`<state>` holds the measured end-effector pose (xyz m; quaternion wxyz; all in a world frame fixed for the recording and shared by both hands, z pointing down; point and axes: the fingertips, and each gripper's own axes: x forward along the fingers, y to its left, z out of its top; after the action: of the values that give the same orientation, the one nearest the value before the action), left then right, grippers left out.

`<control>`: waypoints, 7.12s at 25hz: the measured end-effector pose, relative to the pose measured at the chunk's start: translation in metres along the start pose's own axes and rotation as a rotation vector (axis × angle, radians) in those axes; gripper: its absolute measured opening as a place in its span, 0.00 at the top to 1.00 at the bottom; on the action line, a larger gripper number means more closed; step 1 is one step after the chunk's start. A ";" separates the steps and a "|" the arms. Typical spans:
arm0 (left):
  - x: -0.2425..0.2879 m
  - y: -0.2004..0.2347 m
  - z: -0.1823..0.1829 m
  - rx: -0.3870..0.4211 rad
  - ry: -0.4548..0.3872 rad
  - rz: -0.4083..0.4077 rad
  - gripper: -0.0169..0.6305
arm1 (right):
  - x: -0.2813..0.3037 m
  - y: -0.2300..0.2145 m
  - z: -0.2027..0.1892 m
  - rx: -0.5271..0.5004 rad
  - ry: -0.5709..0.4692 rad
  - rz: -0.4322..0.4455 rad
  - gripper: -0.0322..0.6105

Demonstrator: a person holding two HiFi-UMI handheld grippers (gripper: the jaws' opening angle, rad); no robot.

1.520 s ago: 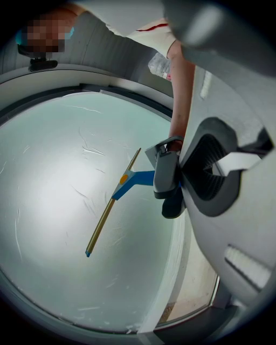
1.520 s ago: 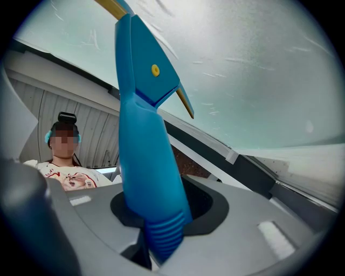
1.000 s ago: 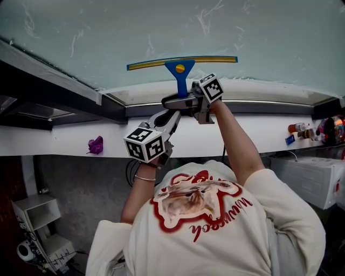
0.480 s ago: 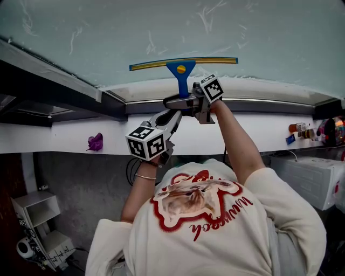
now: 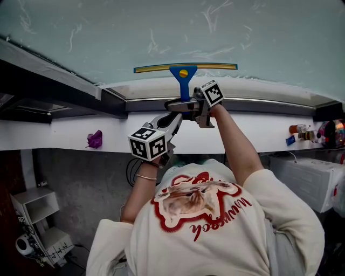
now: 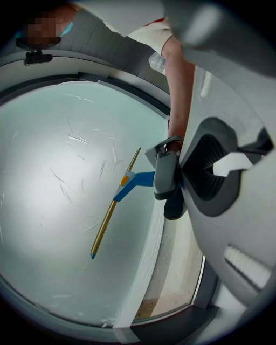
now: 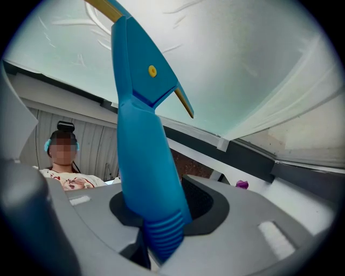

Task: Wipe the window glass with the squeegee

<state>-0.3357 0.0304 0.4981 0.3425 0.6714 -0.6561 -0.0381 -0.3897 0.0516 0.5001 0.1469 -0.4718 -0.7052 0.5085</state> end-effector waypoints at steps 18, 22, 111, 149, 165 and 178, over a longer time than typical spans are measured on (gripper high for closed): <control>0.007 0.011 -0.019 -0.035 0.043 -0.004 0.96 | -0.003 -0.017 -0.012 0.058 -0.016 0.029 0.71; 0.010 0.013 -0.025 -0.040 0.062 0.001 0.96 | -0.006 -0.025 -0.018 0.086 -0.011 0.020 0.71; -0.159 -0.085 0.098 0.341 -0.332 -0.120 0.97 | 0.104 0.147 0.023 -0.322 0.189 0.197 0.93; -0.292 -0.126 0.450 0.862 -0.744 -0.220 0.96 | 0.329 0.433 0.304 -0.847 0.318 0.146 0.92; -0.303 -0.132 0.427 0.780 -0.804 -0.323 0.96 | 0.321 0.426 0.298 -0.696 0.184 0.172 0.92; -0.281 -0.105 0.383 0.665 -0.758 -0.319 0.96 | 0.305 0.376 0.270 -0.663 0.152 0.175 0.91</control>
<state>-0.4758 0.1183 0.0406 -0.1605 0.7743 -0.6003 -0.1196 -0.5371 0.1575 -0.0240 -0.0063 -0.5889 -0.7760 0.2259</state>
